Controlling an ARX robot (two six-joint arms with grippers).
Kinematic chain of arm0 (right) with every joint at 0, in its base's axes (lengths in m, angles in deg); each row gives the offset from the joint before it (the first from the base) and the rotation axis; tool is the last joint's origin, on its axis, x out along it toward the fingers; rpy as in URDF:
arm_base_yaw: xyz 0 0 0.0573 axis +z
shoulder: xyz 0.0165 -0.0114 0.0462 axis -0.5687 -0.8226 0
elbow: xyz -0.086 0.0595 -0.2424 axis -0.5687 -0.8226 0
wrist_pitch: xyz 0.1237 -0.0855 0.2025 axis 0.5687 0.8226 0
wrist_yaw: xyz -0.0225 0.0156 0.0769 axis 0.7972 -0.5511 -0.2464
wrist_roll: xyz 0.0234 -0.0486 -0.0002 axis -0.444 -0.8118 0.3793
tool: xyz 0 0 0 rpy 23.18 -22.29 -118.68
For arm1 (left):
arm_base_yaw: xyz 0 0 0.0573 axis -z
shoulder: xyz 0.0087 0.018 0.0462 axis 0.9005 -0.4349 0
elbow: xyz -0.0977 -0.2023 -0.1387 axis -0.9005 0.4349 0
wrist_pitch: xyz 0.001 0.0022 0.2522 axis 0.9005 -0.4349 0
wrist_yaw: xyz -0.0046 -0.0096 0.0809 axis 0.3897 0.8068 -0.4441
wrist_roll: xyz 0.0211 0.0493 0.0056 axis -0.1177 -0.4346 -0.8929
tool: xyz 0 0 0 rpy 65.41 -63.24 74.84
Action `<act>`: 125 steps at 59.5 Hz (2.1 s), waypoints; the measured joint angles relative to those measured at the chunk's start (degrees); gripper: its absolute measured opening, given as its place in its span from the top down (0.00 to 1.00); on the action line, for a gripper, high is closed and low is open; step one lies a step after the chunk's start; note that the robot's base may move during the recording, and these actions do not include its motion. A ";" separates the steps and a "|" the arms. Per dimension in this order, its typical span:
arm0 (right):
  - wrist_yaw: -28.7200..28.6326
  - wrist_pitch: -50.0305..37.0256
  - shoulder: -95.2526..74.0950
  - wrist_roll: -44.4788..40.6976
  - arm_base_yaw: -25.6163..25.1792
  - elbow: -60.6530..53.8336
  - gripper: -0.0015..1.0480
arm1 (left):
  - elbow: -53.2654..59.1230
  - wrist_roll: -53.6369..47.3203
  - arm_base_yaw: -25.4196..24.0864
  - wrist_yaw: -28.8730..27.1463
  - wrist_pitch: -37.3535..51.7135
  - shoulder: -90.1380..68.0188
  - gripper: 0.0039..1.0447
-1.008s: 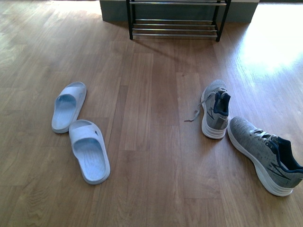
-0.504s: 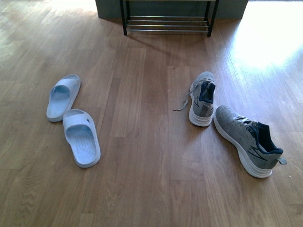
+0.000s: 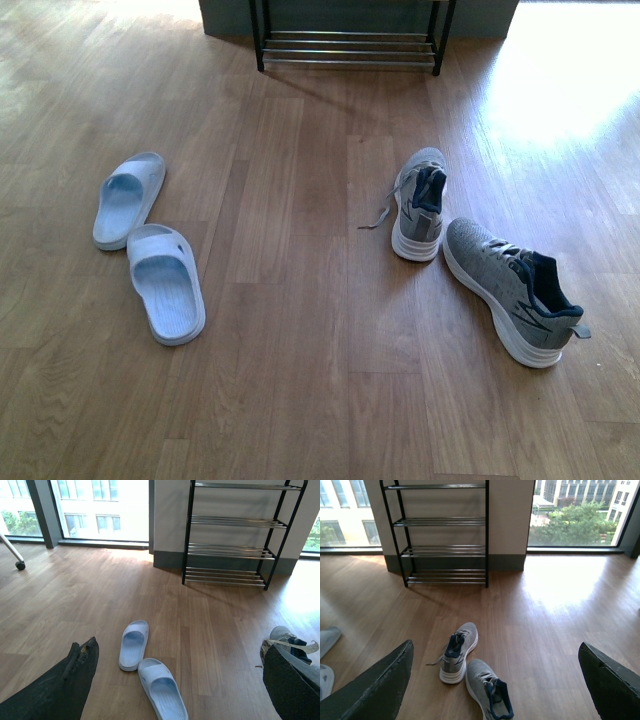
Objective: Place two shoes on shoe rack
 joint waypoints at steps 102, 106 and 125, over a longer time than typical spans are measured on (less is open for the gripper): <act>-0.20 0.13 0.04 0.42 -0.15 0.83 0.80 | 0.00 -0.02 0.00 0.00 0.00 0.00 0.09; -0.22 0.13 0.04 0.35 -0.15 0.83 0.71 | 0.00 0.00 0.00 -0.02 0.00 0.00 0.09; -0.24 0.13 0.04 0.20 -0.15 0.83 0.16 | 0.00 0.00 0.00 -0.17 0.00 0.00 0.09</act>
